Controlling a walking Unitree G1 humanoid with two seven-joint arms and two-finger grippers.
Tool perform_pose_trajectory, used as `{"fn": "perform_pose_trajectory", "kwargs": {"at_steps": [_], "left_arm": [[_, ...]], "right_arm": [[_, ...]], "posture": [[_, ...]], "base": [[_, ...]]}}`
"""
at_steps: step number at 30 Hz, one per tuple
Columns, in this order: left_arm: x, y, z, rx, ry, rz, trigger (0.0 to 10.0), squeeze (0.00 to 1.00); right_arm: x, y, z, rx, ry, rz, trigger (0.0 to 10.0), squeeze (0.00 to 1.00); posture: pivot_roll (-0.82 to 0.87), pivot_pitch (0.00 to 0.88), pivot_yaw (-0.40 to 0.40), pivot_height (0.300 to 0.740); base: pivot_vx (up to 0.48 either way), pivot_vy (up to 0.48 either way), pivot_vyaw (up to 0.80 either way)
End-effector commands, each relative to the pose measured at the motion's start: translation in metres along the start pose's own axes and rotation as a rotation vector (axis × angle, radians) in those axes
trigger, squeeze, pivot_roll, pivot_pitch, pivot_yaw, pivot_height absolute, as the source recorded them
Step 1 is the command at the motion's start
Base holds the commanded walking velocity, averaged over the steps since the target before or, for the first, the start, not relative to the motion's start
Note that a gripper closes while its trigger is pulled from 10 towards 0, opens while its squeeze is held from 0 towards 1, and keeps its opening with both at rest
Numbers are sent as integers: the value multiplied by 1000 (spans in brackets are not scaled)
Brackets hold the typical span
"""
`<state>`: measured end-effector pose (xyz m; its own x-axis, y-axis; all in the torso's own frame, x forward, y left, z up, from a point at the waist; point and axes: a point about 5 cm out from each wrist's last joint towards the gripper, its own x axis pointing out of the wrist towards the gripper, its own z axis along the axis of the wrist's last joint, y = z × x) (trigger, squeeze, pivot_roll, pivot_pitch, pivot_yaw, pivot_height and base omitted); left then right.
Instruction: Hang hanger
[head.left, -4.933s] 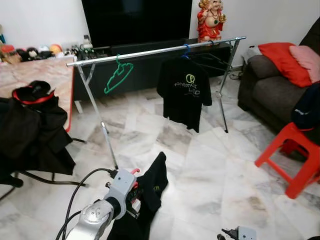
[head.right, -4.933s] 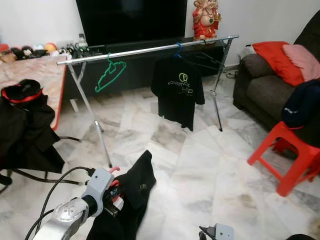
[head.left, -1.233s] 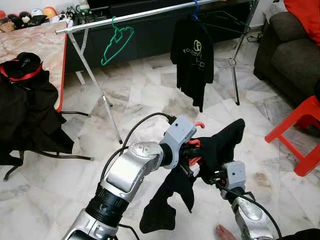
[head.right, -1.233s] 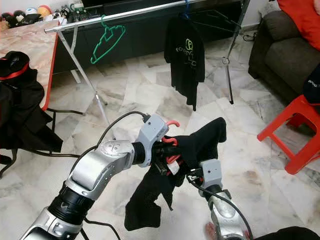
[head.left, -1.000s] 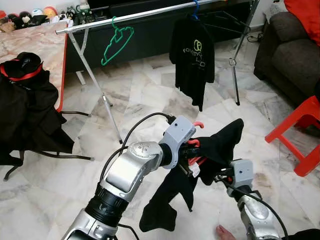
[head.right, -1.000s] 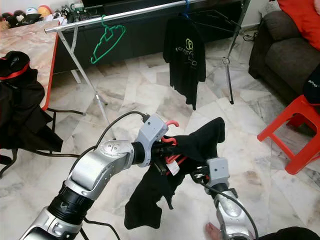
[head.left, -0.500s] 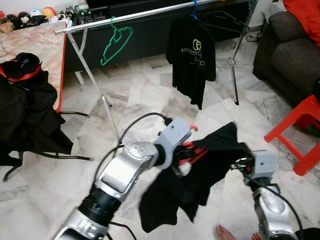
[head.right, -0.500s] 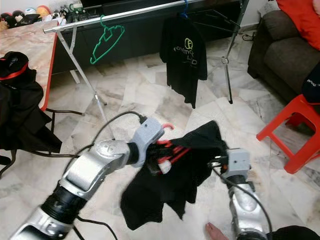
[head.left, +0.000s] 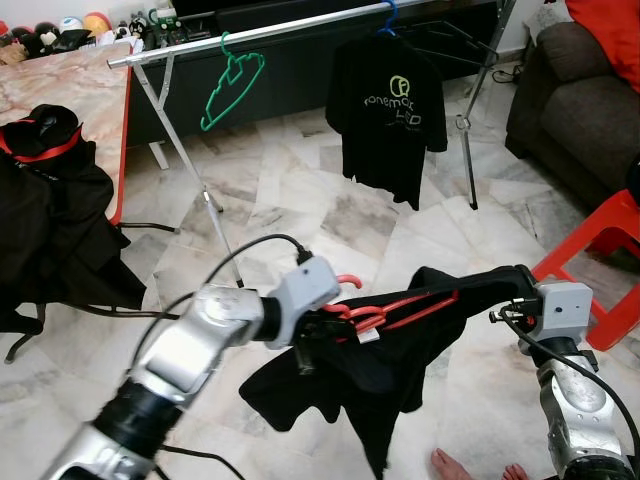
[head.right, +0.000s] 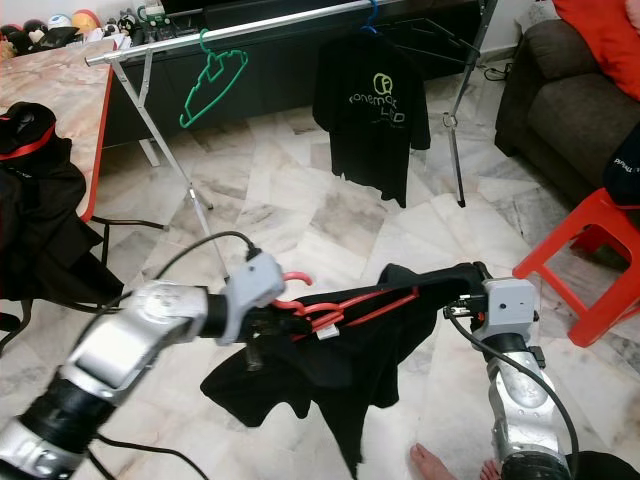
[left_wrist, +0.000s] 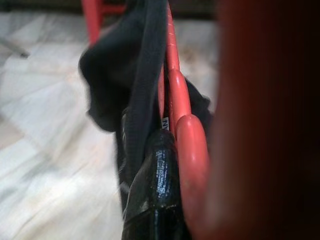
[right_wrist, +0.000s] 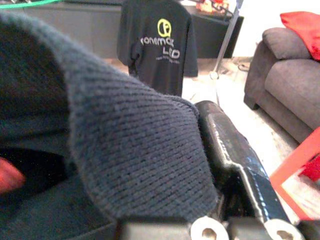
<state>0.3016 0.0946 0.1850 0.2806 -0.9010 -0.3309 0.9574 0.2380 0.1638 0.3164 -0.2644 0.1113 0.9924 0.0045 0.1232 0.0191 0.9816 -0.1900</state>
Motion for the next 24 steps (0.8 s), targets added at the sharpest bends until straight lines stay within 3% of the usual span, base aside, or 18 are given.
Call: {"fn": "perform_pose_trajectory", "kwargs": {"at_steps": [1, 7, 9, 11, 14, 18, 24], "left_arm": [[-12, -1, 1, 0, -39, -35, 10000, 0], [-25, -11, -5, -6, -104, -153, 10000, 0], [-26, -15, -8, 10, -80, -185, 10000, 0], [-23, -12, -9, -1, -86, -137, 10000, 0], [-15, -2, -4, -34, -177, -18, 10000, 0], [-10, 3, -2, -50, -203, 62, 10000, 0], [-6, -1, 9, -105, -306, 52, 10000, 0]], "right_arm": [[-4, -12, -1, 14, 9, -61, 0, 0], [-5, -7, -6, 30, 35, -25, 0, 0], [-5, -6, -6, 29, 36, -23, 0, 0], [-4, -4, -5, 38, 34, -4, 0, 0], [-3, 11, -7, 85, 38, 95, 0, 0], [-5, 25, -10, 129, 47, 166, 0, 0], [-9, 48, -20, 182, 86, 269, 0, 0]], "posture": [[10, 200, 32, 740], [7, 200, 25, 740], [3, 201, 24, 740], [4, 200, 23, 740], [-2, 197, 21, 740], [2, 195, 20, 740], [3, 192, 21, 740]], "base": [[0, 0, 0], [0, 0, 0], [0, 0, 0], [0, 0, 0], [0, 0, 0], [0, 0, 0], [0, 0, 0]]}}
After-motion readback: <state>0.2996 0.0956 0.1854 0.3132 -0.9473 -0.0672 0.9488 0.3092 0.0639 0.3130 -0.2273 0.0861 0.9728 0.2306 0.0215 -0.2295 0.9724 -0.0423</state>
